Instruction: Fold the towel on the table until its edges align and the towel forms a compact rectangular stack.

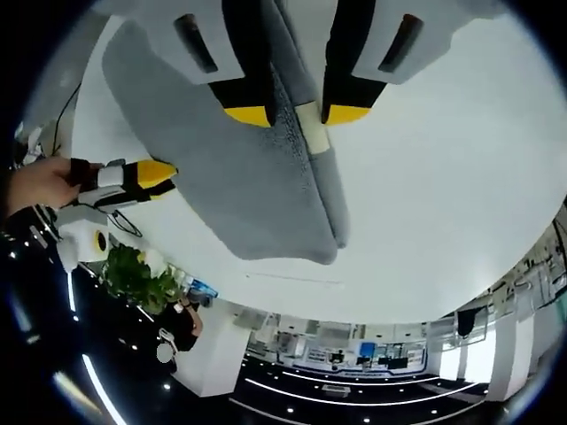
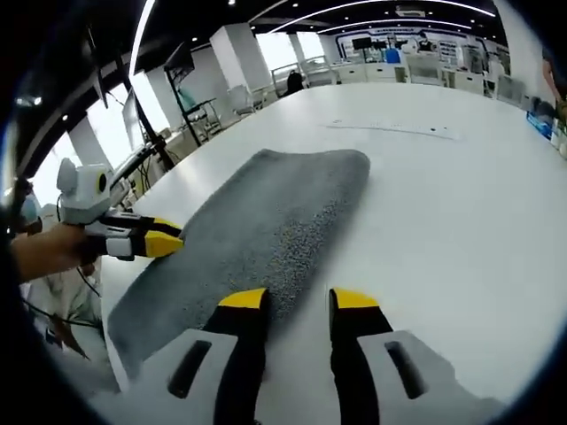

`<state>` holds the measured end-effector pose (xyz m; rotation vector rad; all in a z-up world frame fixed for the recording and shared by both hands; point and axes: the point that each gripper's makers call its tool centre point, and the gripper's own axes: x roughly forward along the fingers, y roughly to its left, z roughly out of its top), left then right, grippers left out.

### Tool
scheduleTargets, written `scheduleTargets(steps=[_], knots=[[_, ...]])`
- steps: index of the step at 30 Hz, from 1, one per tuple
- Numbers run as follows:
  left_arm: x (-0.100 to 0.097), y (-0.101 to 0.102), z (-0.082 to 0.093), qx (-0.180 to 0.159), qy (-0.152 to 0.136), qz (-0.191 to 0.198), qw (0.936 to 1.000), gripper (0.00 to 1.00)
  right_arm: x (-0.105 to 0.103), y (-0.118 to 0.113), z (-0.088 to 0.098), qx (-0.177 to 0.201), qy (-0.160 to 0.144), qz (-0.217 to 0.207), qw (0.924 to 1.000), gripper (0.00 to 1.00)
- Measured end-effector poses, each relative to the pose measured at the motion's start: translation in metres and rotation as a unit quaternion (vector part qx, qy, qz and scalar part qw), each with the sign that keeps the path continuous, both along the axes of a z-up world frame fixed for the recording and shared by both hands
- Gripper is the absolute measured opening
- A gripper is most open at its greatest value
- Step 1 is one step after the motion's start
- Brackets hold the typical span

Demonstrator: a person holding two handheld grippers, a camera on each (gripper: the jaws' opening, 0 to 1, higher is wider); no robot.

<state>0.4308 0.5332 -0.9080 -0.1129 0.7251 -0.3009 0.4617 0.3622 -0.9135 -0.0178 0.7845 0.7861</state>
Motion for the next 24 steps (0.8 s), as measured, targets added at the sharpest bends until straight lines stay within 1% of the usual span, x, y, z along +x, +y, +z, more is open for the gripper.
scheduleTargets(steps=[3, 7, 8, 9, 10, 11, 12, 14, 15, 18, 20, 23, 24], knots=[[-0.001, -0.003, -0.001, 0.001, 0.004, 0.001, 1.0000, 0.20, -0.004, 0.003, 0.000, 0.000, -0.002, 0.015, 0.9999, 0.16], [-0.001, -0.005, -0.003, 0.005, 0.004, -0.007, 1.0000, 0.16, -0.006, 0.005, 0.000, -0.005, -0.012, 0.021, 0.9997, 0.14], [-0.002, -0.007, -0.003, 0.003, 0.005, -0.008, 1.0000, 0.16, -0.007, 0.004, 0.000, -0.002, -0.011, 0.013, 0.9999, 0.13], [-0.002, -0.007, -0.004, 0.000, 0.007, -0.008, 0.9999, 0.15, -0.008, 0.004, 0.000, 0.017, 0.001, -0.010, 0.9998, 0.11], [-0.002, -0.008, -0.004, -0.001, 0.010, -0.011, 0.9999, 0.15, -0.007, 0.004, -0.001, 0.021, 0.007, -0.018, 0.9996, 0.10], [-0.003, -0.008, -0.004, 0.000, 0.011, -0.015, 0.9998, 0.14, -0.005, 0.004, 0.000, 0.029, 0.001, -0.021, 0.9993, 0.09], [-0.003, -0.010, -0.005, 0.004, 0.012, -0.020, 0.9997, 0.14, -0.006, 0.003, -0.002, 0.022, -0.002, -0.016, 0.9996, 0.09], [-0.004, -0.015, -0.005, 0.011, 0.017, -0.036, 0.9991, 0.12, -0.008, 0.004, 0.000, 0.009, -0.022, 0.000, 0.9997, 0.08], [-0.006, -0.018, -0.005, 0.015, 0.021, -0.041, 0.9988, 0.12, -0.009, 0.002, 0.000, 0.000, -0.027, 0.005, 0.9996, 0.08], [-0.006, -0.027, -0.006, 0.039, 0.022, -0.069, 0.9966, 0.11, -0.011, -0.006, -0.001, 0.008, -0.020, 0.000, 0.9998, 0.08], [-0.008, -0.035, -0.005, 0.039, 0.024, -0.076, 0.9960, 0.11, -0.013, -0.014, -0.001, 0.011, -0.020, -0.005, 0.9997, 0.08], [-0.011, -0.052, -0.005, 0.039, 0.028, -0.087, 0.9950, 0.11, -0.016, -0.027, 0.000, 0.007, -0.027, -0.007, 0.9996, 0.08], [-0.012, -0.058, -0.005, 0.048, 0.028, -0.098, 0.9936, 0.11, -0.018, -0.034, -0.001, 0.003, -0.028, -0.005, 0.9996, 0.08]])
